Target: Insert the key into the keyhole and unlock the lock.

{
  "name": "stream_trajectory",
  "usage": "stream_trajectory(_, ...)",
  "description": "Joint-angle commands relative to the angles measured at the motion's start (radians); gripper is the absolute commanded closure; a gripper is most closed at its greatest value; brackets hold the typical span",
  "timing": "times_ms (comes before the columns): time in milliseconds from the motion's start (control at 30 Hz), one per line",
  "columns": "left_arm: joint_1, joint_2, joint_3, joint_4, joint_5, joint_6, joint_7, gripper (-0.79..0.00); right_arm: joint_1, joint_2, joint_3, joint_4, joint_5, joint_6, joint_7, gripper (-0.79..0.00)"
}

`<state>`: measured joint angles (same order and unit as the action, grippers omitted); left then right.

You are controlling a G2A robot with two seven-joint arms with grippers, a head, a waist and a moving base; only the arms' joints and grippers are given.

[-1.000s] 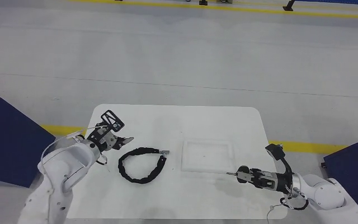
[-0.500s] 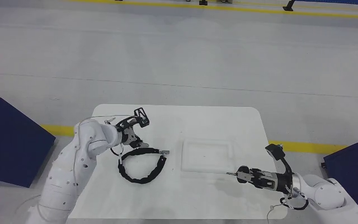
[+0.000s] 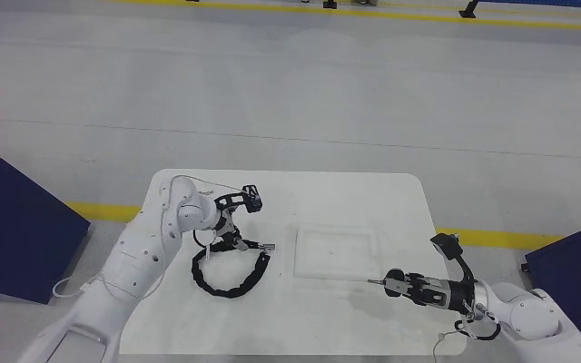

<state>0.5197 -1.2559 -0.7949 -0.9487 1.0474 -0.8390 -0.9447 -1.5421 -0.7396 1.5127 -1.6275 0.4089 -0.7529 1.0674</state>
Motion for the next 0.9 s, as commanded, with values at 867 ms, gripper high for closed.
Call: stream_trajectory(867,-0.09,-0.161,0.268,0.409,0.253,0.049,0.347,-0.785,0.0,0.0,0.0,0.0,0.0,0.0,0.0,0.0)
